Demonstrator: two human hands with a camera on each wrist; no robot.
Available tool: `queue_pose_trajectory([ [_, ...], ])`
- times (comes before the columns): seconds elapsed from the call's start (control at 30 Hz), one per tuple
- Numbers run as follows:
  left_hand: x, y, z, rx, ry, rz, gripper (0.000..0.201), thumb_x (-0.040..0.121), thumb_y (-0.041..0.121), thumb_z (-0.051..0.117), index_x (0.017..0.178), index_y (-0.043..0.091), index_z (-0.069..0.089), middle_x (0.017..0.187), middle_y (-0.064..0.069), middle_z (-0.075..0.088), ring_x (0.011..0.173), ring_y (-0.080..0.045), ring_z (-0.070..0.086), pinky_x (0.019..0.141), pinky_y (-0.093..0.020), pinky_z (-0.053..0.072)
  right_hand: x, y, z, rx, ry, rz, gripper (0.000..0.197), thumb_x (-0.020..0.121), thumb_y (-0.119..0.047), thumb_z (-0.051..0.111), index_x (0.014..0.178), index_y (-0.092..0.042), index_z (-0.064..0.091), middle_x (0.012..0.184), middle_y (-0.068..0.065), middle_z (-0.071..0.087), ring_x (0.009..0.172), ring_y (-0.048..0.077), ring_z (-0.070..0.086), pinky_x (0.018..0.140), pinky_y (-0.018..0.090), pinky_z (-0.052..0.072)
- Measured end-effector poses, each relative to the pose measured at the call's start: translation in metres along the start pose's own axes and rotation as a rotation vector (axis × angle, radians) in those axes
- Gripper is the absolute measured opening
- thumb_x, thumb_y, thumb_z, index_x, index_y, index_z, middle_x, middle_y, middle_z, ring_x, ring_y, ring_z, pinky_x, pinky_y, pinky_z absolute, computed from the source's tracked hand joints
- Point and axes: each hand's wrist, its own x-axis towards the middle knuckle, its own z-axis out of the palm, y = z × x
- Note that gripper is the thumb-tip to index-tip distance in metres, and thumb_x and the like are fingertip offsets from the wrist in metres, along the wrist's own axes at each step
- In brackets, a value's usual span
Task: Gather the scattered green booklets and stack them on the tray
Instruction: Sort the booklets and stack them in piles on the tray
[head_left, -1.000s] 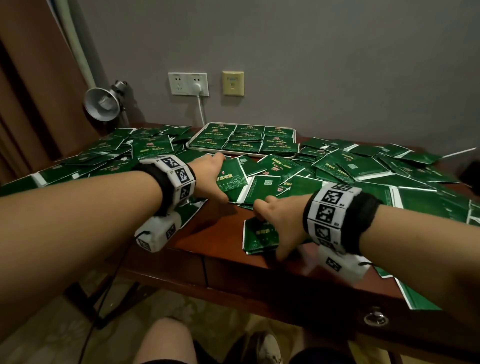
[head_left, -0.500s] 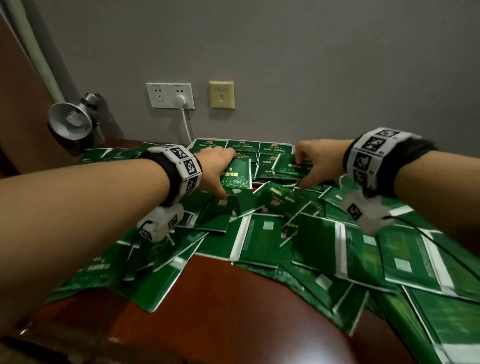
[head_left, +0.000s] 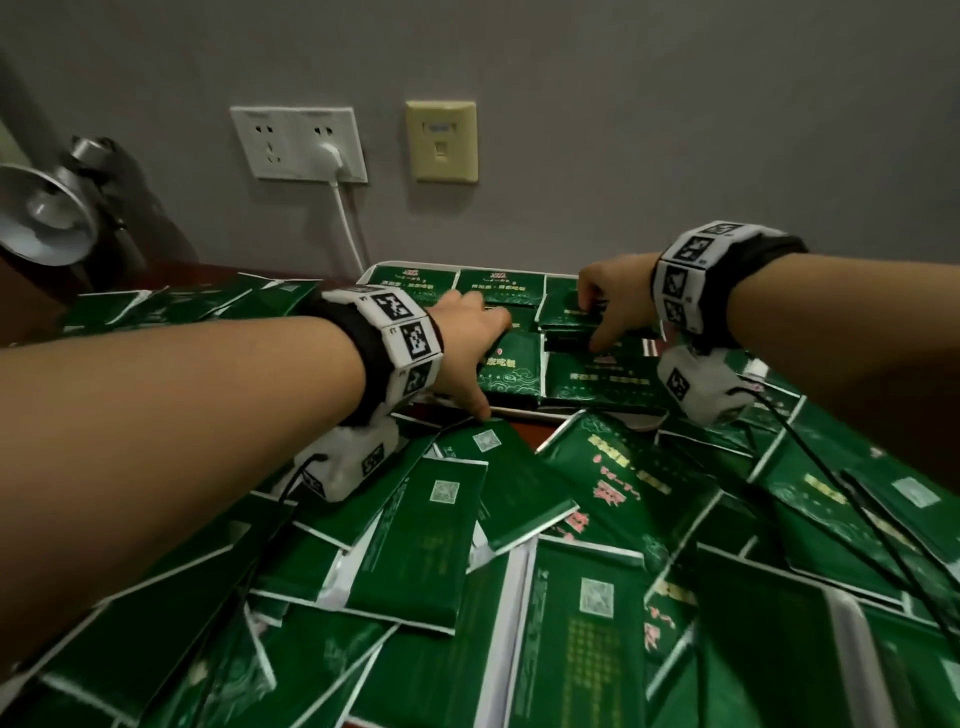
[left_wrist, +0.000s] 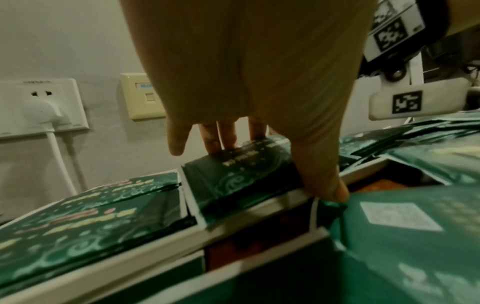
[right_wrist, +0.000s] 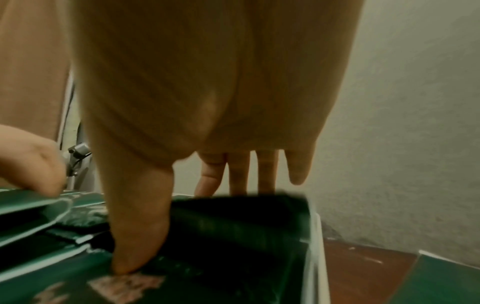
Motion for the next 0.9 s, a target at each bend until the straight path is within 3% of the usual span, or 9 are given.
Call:
queue_pose_trajectory([
  [0.13, 0.002, 0.001, 0.005, 0.004, -0.005, -0.003, 0.098, 0.067, 0.053, 0.081, 0.144, 0.018, 0.033, 0.136, -0.007, 0.039, 0.125, -0.025, 0.036, 0.101, -0.039, 0.038, -0.005, 0.002, 0.000, 0.023, -0.021, 0.046, 0.046, 0.078, -0.036, 0.078, 0.111, -0.017, 0.051, 0.082, -0.003, 0.051, 0.069, 0.015, 0.047, 0.050, 0.025, 0.034],
  [0.23, -0.006, 0.005, 0.001, -0.017, 0.027, -0.004, 0.112, 0.066, 0.054, 0.082, 0.152, 0.020, 0.020, 0.142, -0.008, 0.032, 0.131, -0.026, 0.031, 0.104, -0.039, 0.036, -0.023, 0.006, -0.004, 0.032, 0.032, 0.027, 0.042, 0.085, -0.039, 0.071, 0.115, -0.015, 0.055, 0.102, 0.002, 0.058, 0.062, 0.011, 0.048, 0.044, 0.020, 0.038],
  [0.3, -0.016, 0.010, -0.004, -0.013, 0.045, -0.011, 0.115, 0.065, 0.054, 0.082, 0.153, 0.023, 0.015, 0.144, -0.008, 0.029, 0.132, -0.027, 0.029, 0.104, -0.041, 0.036, -0.042, 0.003, -0.006, 0.021, 0.059, 0.006, 0.041, 0.086, -0.039, 0.069, 0.116, -0.016, 0.054, 0.109, 0.003, 0.058, 0.062, 0.010, 0.050, 0.048, 0.019, 0.042],
  [0.4, -0.041, 0.025, -0.011, -0.020, 0.045, -0.034, 0.107, 0.071, 0.051, 0.079, 0.153, 0.023, 0.016, 0.145, -0.010, 0.028, 0.133, -0.030, 0.028, 0.105, -0.043, 0.036, -0.081, -0.007, -0.004, -0.034, 0.031, -0.044, 0.045, 0.081, -0.043, 0.072, 0.114, -0.018, 0.054, 0.117, 0.004, 0.060, 0.088, 0.021, 0.056, 0.077, 0.029, 0.048],
  [0.43, -0.052, 0.032, -0.012, -0.024, 0.050, -0.033, 0.103, 0.073, 0.050, 0.078, 0.152, 0.022, 0.019, 0.145, -0.011, 0.029, 0.133, -0.031, 0.028, 0.106, -0.044, 0.036, -0.096, -0.011, -0.001, -0.062, 0.009, -0.061, 0.046, 0.080, -0.044, 0.073, 0.114, -0.019, 0.054, 0.116, 0.003, 0.060, 0.092, 0.022, 0.056, 0.080, 0.029, 0.046],
  [0.63, -0.132, 0.094, 0.003, -0.050, -0.023, 0.095, 0.077, 0.078, 0.049, 0.074, 0.141, 0.021, 0.040, 0.134, -0.009, 0.038, 0.124, -0.027, 0.036, 0.102, -0.041, 0.041, -0.207, -0.034, 0.032, -0.190, -0.166, -0.095, 0.058, 0.075, -0.052, 0.073, 0.119, -0.017, 0.057, 0.109, 0.003, 0.065, 0.097, 0.024, 0.062, 0.078, 0.028, 0.048],
  [0.73, -0.170, 0.129, 0.022, -0.082, -0.090, 0.167, 0.084, 0.077, 0.053, 0.073, 0.145, 0.020, 0.035, 0.142, -0.010, 0.036, 0.131, -0.028, 0.035, 0.105, -0.039, 0.039, -0.261, -0.042, 0.050, -0.214, -0.247, -0.019, 0.067, 0.074, -0.060, 0.071, 0.121, -0.014, 0.061, 0.113, 0.006, 0.068, 0.098, 0.023, 0.065, 0.067, 0.025, 0.046],
  [0.83, -0.198, 0.155, 0.045, -0.111, -0.138, 0.160, 0.095, 0.078, 0.057, 0.070, 0.152, 0.020, 0.024, 0.155, -0.012, 0.023, 0.142, -0.030, 0.024, 0.114, -0.039, 0.029, -0.305, -0.049, 0.069, -0.170, -0.287, -0.006, 0.066, 0.069, -0.060, 0.076, 0.116, -0.015, 0.063, 0.099, -0.001, 0.068, 0.072, 0.014, 0.059, 0.049, 0.019, 0.040],
  [0.9, -0.211, 0.166, 0.054, -0.119, -0.127, 0.129, 0.093, 0.083, 0.057, 0.064, 0.155, 0.020, 0.017, 0.160, -0.011, 0.012, 0.146, -0.029, 0.016, 0.118, -0.037, 0.022, -0.320, -0.054, 0.081, -0.151, -0.258, -0.017, 0.067, 0.068, -0.055, 0.079, 0.117, -0.014, 0.059, 0.098, -0.002, 0.066, 0.071, 0.014, 0.056, 0.055, 0.021, 0.042],
])
